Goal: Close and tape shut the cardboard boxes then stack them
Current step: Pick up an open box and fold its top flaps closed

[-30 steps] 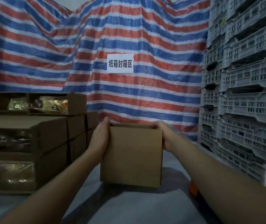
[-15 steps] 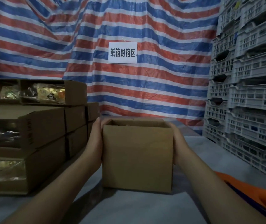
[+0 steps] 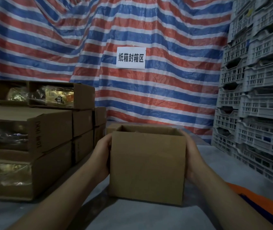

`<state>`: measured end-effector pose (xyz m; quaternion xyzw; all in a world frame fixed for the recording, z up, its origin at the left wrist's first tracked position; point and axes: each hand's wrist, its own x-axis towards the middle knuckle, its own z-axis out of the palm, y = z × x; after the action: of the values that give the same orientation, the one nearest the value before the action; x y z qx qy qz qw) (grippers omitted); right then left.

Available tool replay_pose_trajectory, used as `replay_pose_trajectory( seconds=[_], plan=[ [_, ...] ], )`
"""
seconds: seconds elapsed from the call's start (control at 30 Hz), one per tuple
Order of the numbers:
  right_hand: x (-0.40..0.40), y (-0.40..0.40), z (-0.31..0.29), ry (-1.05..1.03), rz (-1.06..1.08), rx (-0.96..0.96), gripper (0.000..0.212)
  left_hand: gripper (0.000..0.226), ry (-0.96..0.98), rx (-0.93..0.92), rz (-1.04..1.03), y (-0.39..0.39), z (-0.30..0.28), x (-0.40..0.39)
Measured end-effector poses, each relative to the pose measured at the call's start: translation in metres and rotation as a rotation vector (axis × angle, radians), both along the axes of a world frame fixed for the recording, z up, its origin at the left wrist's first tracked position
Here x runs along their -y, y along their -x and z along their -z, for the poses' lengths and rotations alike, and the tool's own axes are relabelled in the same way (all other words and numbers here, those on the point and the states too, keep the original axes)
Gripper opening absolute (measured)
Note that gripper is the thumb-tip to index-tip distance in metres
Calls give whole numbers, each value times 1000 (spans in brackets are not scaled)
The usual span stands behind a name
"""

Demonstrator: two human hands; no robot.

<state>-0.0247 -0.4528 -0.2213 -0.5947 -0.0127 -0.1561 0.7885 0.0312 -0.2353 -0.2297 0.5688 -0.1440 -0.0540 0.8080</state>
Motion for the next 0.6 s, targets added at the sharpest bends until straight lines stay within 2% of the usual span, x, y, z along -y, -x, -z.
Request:
replay_pose_trajectory(
  seconds=[0.13,0.23,0.27,0.33,0.4,0.5,0.6],
  plan=[
    [-1,5,-19,34,-83,-96,37,38,-33,33,55,1,0,-1],
    [2,2,-16,81,-23,-130,30,26,-73,-7,11,2,-2,1],
    [-1,2,-12,68,-7,-91,34,20,-62,-8,-7,5,-5,2],
    [-2,1,0,14,31,2,43,29,-2,-26,-100,4,-6,2],
    [-5,0,5,-67,53,6,50,26,28,-44,-163,2,-5,0],
    [-4,-5,5,-63,69,-32,48,14,-35,-5,-97,3,-6,-1],
    [-3,-6,5,-48,75,-61,51,28,-70,-34,-54,8,-8,-1]
  ],
)
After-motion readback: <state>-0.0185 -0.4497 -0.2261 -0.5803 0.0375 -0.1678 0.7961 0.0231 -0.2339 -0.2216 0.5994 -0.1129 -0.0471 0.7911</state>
